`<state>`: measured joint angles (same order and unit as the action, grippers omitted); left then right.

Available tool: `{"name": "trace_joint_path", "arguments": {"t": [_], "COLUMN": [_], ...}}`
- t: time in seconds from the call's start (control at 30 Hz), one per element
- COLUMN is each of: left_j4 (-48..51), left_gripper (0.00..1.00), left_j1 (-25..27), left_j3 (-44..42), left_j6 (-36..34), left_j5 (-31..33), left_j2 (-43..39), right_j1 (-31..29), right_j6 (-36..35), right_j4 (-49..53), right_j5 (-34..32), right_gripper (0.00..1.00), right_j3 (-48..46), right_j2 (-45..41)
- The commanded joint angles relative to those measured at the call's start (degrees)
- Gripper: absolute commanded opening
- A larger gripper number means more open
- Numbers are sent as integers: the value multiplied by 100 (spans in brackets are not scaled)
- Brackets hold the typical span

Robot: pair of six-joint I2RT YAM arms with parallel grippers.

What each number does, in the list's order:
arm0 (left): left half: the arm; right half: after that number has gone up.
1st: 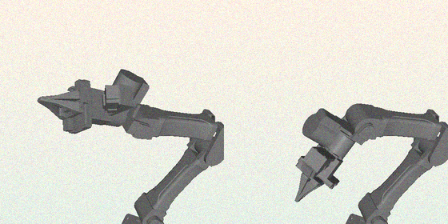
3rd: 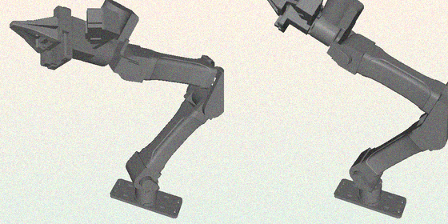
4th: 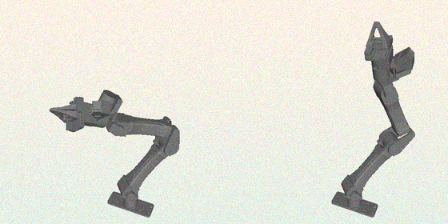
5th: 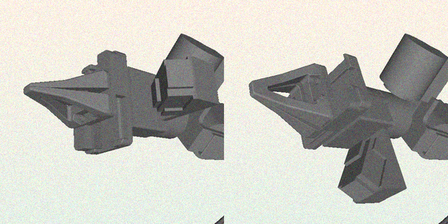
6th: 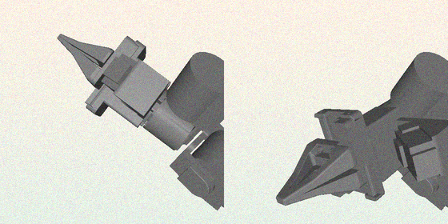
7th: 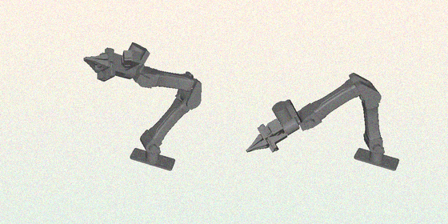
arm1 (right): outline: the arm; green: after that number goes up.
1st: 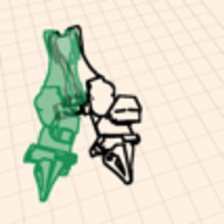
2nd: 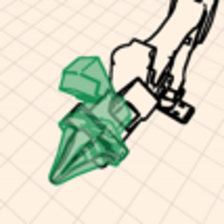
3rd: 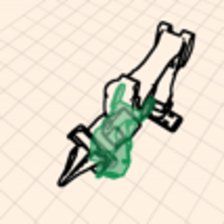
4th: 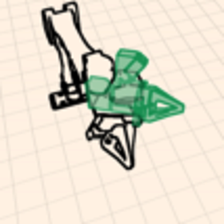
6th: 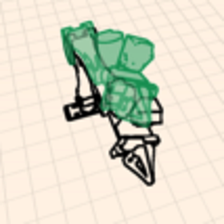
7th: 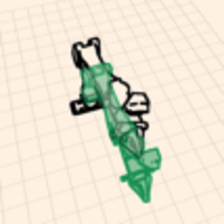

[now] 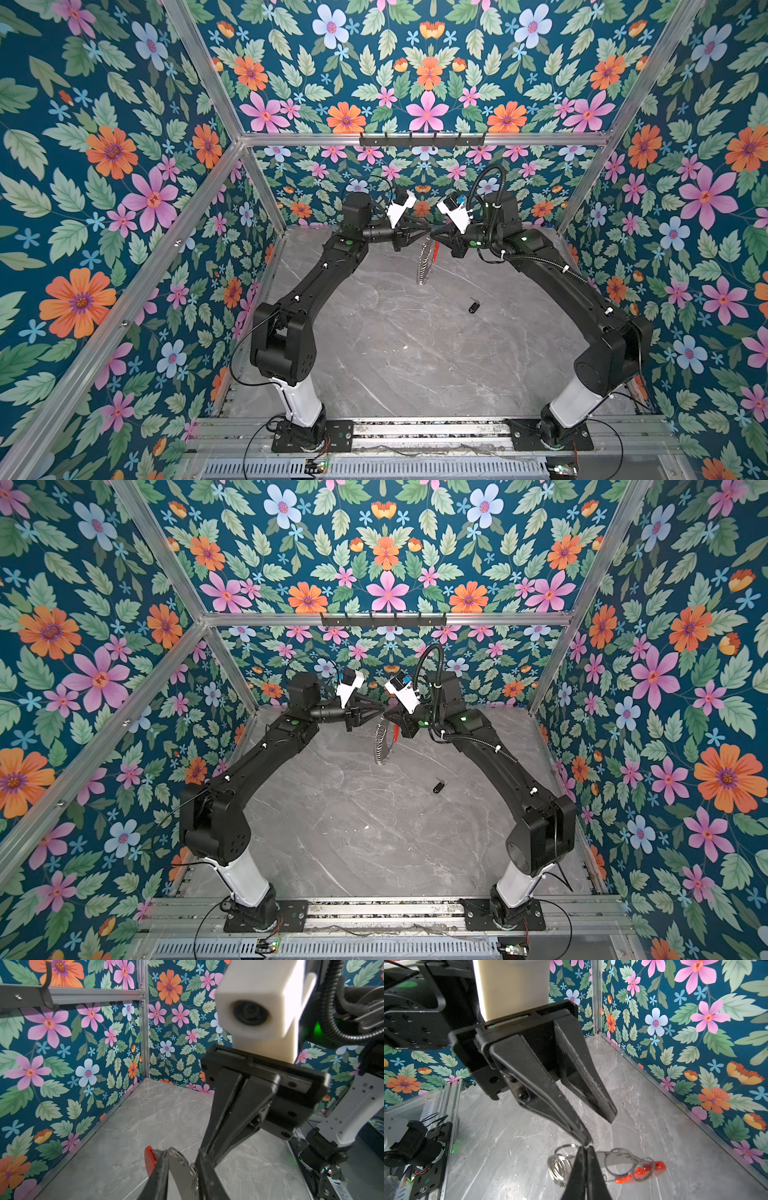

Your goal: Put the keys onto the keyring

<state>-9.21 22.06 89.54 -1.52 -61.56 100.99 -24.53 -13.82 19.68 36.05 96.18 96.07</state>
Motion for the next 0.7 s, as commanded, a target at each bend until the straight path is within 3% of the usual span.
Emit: {"name": "trace_joint_path", "arguments": {"t": [0.0,0.4,0.67], "left_j4": [181,491,508], "left_gripper": [27,30,26], "left_j1": [-32,-150,-141], "left_j3": [96,150,178], "left_j6": [-68,-82,28], "left_j5": [-248,-378,-527], "left_j2": [17,25,101], "right_j1": [-2,-21,-69], "right_j6": [-147,-102,-44], "right_j4": [-111,-175,-202], "right_j5": [87,112,139], "right_gripper": [0,0,0], "right_j3": [-3,26,95], "right_j2": [-53,-52,-53]}}
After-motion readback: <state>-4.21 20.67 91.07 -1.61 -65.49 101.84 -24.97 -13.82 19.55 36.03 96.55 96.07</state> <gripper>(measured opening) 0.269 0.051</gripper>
